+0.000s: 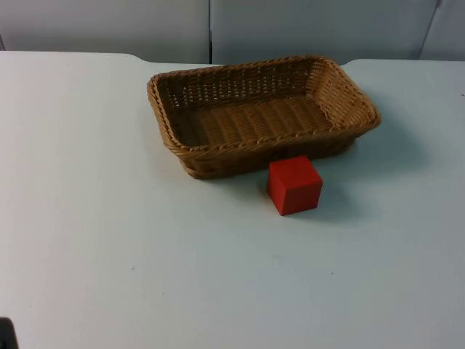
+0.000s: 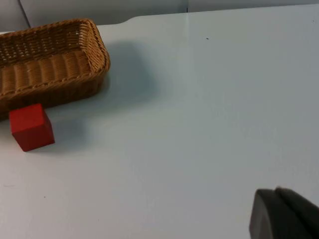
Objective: Pick up the basket with the left hand and place the cube into the basket with the right hand.
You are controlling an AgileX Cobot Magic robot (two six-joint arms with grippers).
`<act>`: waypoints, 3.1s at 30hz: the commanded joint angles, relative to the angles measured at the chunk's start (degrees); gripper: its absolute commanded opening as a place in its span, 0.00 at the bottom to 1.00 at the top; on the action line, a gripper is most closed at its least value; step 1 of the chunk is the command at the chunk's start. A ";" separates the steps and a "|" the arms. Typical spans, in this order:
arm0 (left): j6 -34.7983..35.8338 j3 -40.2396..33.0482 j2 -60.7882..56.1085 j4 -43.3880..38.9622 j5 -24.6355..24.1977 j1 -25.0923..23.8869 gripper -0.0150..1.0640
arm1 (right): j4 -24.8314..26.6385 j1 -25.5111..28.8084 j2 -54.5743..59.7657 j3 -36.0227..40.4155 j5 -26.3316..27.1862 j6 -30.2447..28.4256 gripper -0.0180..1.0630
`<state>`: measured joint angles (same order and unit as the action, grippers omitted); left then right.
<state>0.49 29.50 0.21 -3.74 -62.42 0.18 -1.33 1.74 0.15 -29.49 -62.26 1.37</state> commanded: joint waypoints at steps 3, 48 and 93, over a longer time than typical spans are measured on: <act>0.10 0.62 -0.21 4.61 1.62 -0.18 0.01 | 0.14 0.43 -0.15 0.35 0.40 -0.30 0.01; -50.90 15.19 85.31 79.62 9.24 0.27 0.14 | 0.14 0.43 -0.15 0.35 0.40 -0.30 0.01; -45.00 41.72 118.55 73.73 26.71 6.81 0.65 | 0.14 0.43 -0.15 0.35 0.40 -0.30 0.01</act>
<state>-44.81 70.04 117.76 70.13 -35.79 6.62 -1.33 1.74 0.15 -29.49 -62.26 1.37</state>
